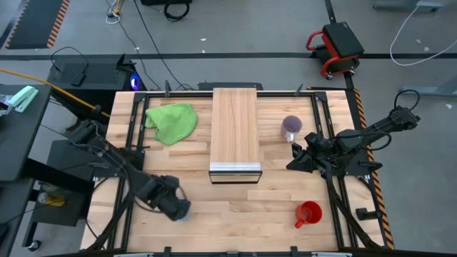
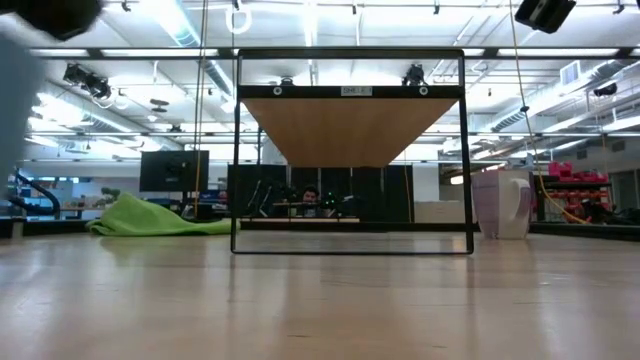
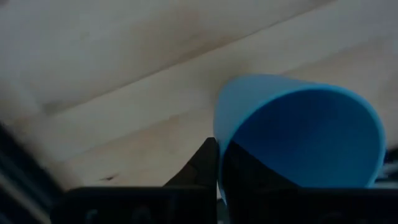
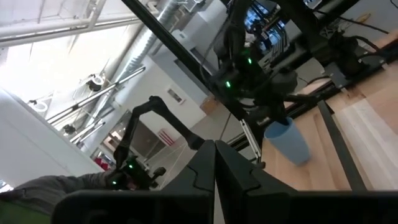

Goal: Stack small to large cups/mugs on shelf
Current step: Move the blue cup to the center of the table

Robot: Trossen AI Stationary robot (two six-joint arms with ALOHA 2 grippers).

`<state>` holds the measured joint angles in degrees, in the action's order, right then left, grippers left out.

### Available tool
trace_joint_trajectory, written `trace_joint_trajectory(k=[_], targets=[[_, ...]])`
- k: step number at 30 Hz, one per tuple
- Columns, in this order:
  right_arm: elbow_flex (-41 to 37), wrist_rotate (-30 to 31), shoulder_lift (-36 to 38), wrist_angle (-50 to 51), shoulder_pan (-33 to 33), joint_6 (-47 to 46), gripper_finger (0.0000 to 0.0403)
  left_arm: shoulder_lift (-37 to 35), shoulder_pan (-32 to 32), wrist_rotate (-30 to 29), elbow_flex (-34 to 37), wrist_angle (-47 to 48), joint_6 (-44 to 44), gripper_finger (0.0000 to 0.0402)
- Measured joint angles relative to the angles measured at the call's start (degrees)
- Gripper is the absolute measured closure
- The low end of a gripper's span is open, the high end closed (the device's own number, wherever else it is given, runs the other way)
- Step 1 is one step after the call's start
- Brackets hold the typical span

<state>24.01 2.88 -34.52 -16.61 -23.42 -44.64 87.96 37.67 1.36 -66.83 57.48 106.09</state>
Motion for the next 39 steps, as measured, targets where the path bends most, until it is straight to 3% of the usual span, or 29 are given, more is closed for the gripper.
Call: trace_joint_trajectory(k=[11,16,23,29,39], targets=[[0.00,-2.15,0.02,11.33,0.01,-11.36,0.0390,4.08,-13.40,1.71,-12.85,0.26,-25.00,0.0391],[0.00,-7.41,-0.07,15.46,-0.75,-17.01,0.0398,12.99,-16.88,4.23,-21.36,3.60,-35.40,0.0391],[0.02,-7.68,-0.62,25.06,-4.28,-18.45,0.0398,26.46,-19.28,4.58,-36.46,8.95,-47.40,0.0391],[0.00,-5.76,-1.57,28.12,-6.72,-18.82,0.0398,32.42,-19.60,4.38,-45.20,12.55,-51.28,0.0391],[0.00,-3.33,-5.47,28.81,-9.82,-18.88,0.0397,33.77,-18.27,2.00,-45.79,12.98,-49.39,0.0391]])
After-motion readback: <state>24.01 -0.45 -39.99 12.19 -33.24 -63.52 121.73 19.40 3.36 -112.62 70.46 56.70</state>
